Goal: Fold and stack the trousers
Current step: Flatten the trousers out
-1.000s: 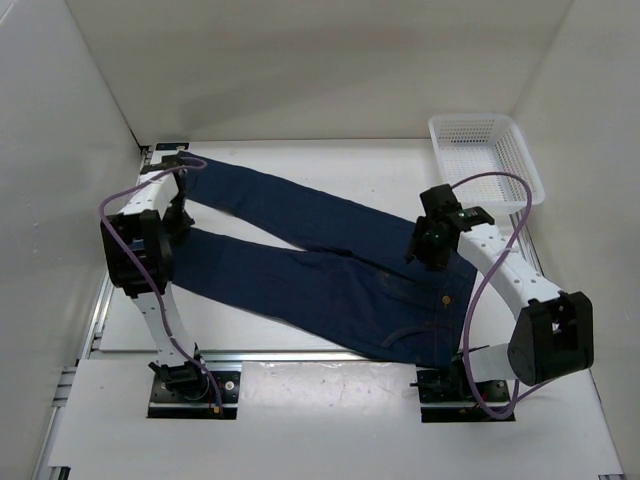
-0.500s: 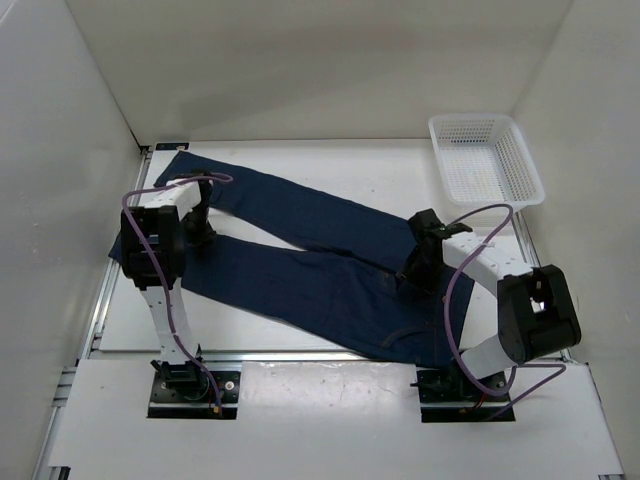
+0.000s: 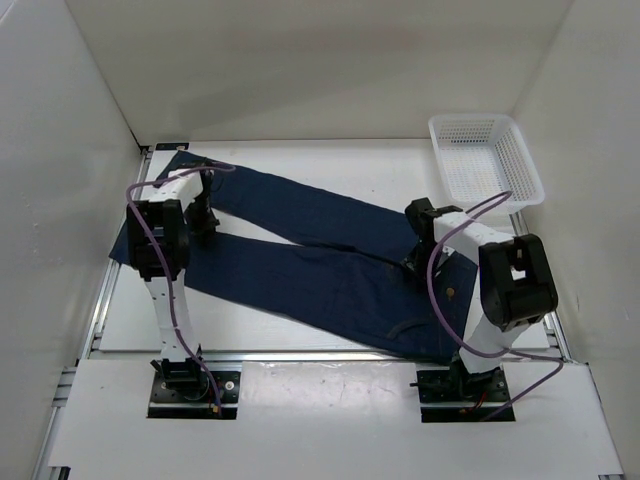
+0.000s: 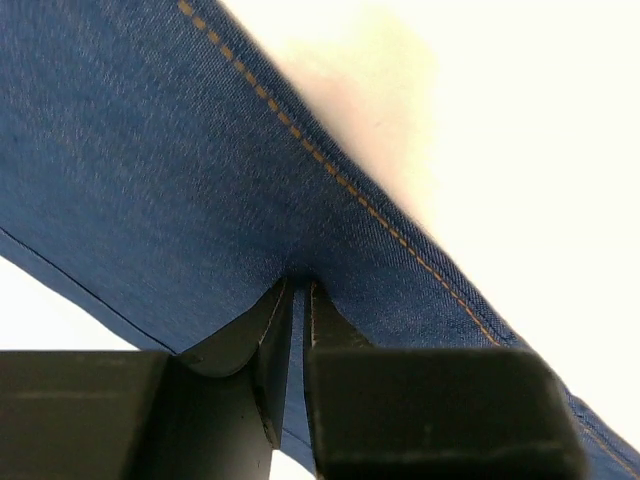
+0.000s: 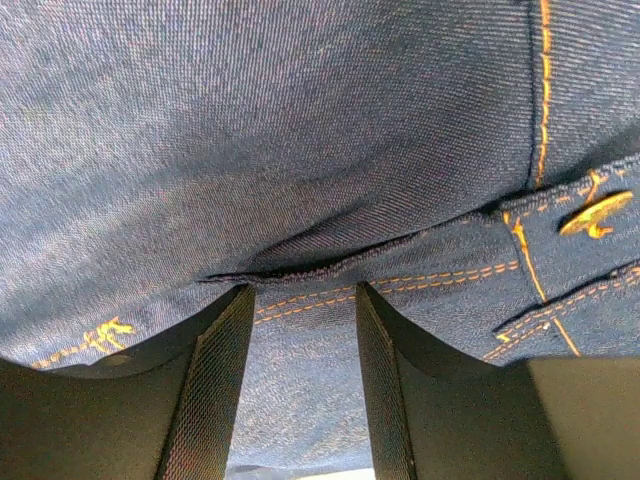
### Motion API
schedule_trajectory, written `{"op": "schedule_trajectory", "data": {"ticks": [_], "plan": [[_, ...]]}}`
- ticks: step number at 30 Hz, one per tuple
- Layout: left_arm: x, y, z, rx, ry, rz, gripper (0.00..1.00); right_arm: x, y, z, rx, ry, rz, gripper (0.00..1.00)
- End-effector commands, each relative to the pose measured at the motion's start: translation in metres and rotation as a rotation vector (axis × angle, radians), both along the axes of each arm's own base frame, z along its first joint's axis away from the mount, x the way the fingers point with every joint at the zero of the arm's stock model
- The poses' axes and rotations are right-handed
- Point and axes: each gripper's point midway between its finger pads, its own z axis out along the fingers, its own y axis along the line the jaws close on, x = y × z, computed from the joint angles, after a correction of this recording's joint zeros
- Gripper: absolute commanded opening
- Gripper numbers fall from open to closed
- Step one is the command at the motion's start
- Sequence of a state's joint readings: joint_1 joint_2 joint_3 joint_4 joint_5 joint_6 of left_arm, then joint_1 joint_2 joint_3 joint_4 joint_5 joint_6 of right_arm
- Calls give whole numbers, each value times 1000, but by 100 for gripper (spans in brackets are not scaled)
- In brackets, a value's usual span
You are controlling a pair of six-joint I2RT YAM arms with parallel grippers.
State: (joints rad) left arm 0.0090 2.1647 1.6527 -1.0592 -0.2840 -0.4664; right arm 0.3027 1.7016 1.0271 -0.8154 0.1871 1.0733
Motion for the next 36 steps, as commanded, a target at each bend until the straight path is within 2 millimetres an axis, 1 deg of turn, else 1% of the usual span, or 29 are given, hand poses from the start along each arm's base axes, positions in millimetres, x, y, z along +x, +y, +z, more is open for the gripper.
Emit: {"op": "schedule_trajectory", "data": {"ticks": [1,2,3,6,7,11,12,13,14,15,16,17,18,20,21,22,23,24,25,26,27,28,29,30,32,33,34,35,36], "plan": [[21,-5,6,-25,-42,-25,23,27,-34,0,-179,-52,-85,50],[20,-6,1,-34,-24,-26,23,26,-37,0,-200,-35,-83,50],[30,-6,8,-33,-54,-26,23,38,-40,4,-231,-50,-70,50],[35,-10,2,-55,-34,-36,23,48,-50,3,-264,-38,-85,50],[42,-11,6,-63,-50,-37,23,55,-54,5,-271,-49,-87,50],[66,-14,9,-83,-83,-51,23,66,-67,3,-283,-44,-106,50],[69,-17,3,-100,-74,-52,23,68,-66,2,-284,-42,-106,50],[81,-20,11,-116,-107,-55,23,72,-66,5,-282,-50,-86,50],[88,-20,13,-114,-122,-65,23,71,-66,3,-285,-39,-76,50],[92,-26,11,-127,-120,-76,23,74,-63,5,-270,-47,-77,50],[97,-26,19,-127,-138,-77,23,74,-64,5,-271,-45,-68,50],[110,-32,37,-126,-194,-91,23,73,-64,10,-268,-58,-70,51],[112,-29,44,-109,-203,-89,24,74,-64,15,-264,-73,-72,55],[117,-22,76,-69,-273,-86,27,68,-62,27,-257,-105,-57,58],[120,-23,105,-69,-344,-78,32,70,-62,35,-252,-129,-51,61],[116,-15,115,-56,-358,-64,34,66,-59,40,-248,-142,-42,62],[115,-4,126,-54,-390,-32,35,64,-60,54,-240,-181,-34,64],[108,2,130,-55,-389,-5,36,64,-56,62,-234,-206,-13,65],[101,8,151,-50,-427,7,36,63,-57,76,-225,-249,-10,67],[93,15,156,-49,-432,31,37,63,-53,84,-219,-274,10,67],[81,31,148,-22,-401,64,37,62,-54,92,-218,-294,30,68],[70,40,147,-3,-384,83,37,59,-52,104,-210,-334,46,68],[58,49,152,23,-382,103,37,58,-50,112,-207,-358,69,68],[36,64,131,57,-300,138,35,54,-52,117,-213,-366,103,68],[20,71,113,57,-259,159,32,44,-46,131,-182,-420,163,66],[16,65,101,23,-238,153,31,41,-46,134,-177,-437,207,64],[3,62,86,10,-184,142,31,33,-45,146,-157,-480,227,62],[5,60,72,-2,-163,141,31,24,-44,141,-140,-482,254,61],[5,60,64,-3,-152,141,31,16,-38,141,-97,-487,283,59]]}}
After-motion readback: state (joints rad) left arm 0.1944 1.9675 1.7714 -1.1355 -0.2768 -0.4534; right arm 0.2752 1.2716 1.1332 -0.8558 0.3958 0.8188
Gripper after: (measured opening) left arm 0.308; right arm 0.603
